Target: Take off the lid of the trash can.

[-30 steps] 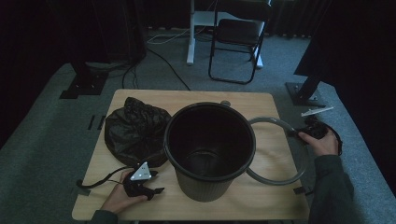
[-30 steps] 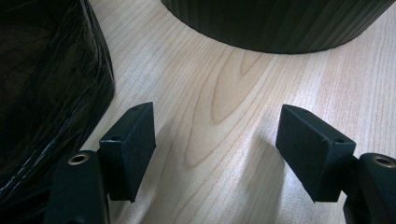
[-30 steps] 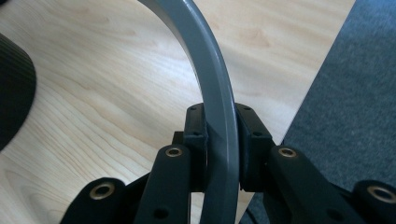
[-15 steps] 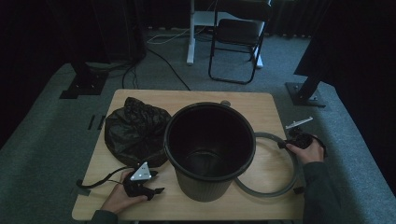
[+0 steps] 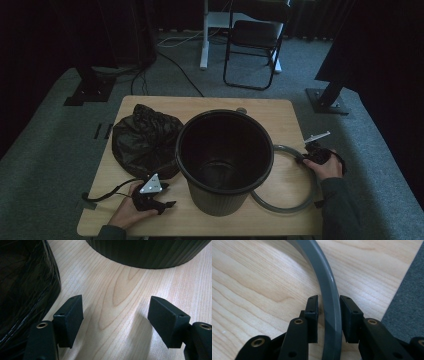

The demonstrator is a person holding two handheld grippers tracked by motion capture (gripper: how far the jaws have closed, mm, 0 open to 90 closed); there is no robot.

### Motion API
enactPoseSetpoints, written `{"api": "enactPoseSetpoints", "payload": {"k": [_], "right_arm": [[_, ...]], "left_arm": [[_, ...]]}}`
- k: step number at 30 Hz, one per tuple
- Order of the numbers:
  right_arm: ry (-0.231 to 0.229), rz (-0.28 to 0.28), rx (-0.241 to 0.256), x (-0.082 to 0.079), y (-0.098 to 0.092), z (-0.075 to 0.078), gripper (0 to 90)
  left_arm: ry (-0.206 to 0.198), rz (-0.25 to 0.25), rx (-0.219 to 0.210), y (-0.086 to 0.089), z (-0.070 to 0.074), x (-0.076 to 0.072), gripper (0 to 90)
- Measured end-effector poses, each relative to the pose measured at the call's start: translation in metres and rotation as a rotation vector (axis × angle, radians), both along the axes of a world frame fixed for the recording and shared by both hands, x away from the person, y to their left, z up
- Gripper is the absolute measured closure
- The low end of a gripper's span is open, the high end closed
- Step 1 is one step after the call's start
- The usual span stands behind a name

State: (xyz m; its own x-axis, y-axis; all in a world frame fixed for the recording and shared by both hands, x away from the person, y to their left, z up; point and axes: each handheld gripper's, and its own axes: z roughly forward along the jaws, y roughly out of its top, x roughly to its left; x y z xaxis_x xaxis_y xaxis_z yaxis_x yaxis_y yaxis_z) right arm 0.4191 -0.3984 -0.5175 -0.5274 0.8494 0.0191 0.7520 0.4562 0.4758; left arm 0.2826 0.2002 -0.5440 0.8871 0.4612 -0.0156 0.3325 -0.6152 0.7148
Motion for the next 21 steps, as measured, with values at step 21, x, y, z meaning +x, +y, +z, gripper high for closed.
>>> {"api": "enactPoseSetpoints", "payload": {"k": [21], "right_arm": [[-0.233, 0.167, -0.033, -0.023, 0.054, 0.002, 36.0]], "left_arm": [[-0.035, 0.038, 0.078, -0.002, 0.005, -0.003, 29.6]]}}
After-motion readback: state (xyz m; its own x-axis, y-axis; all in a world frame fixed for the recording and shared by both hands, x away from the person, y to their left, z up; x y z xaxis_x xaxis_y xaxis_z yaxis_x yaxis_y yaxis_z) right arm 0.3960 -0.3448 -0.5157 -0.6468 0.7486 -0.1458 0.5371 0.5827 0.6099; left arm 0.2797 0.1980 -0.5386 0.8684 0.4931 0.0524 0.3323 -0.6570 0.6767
